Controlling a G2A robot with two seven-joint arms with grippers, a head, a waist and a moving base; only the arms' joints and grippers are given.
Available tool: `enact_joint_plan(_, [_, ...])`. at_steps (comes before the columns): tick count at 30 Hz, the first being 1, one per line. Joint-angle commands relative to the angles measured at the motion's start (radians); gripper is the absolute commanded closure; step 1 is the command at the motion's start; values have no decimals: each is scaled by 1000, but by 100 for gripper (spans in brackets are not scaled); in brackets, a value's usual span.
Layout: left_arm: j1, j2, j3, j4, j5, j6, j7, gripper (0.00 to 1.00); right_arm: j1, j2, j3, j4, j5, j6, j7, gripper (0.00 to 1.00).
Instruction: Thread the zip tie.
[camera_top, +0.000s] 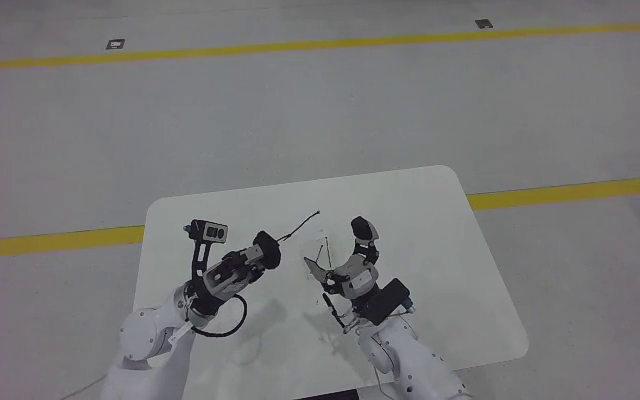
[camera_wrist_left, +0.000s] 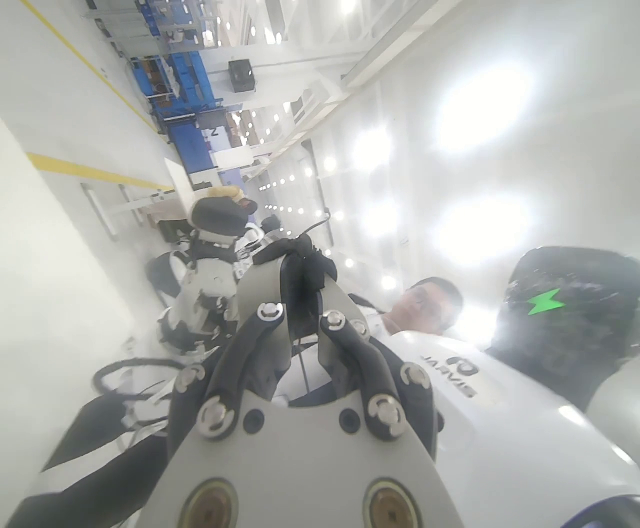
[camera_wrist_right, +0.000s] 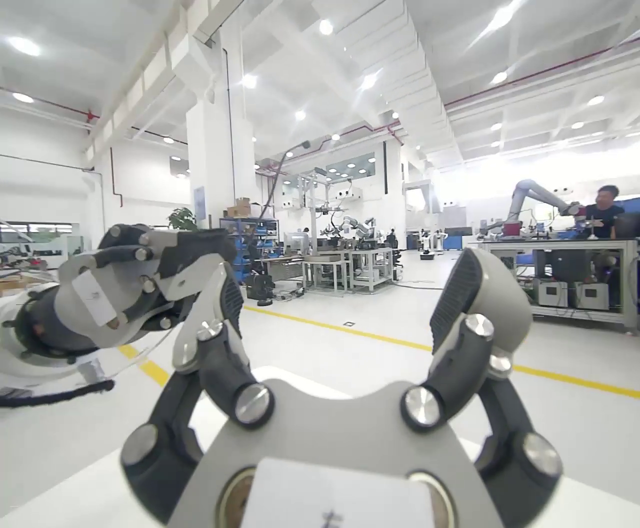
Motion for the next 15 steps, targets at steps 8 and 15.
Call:
enact_joint_plan(8, [12,5,44,-23,-152,56,19,100,33,23,24,3,-94,117,-73,0])
enact_joint_plan(15, [17,6,91,-5,-231,83,43,100,171,120,-125,72,-94,296,-189,0])
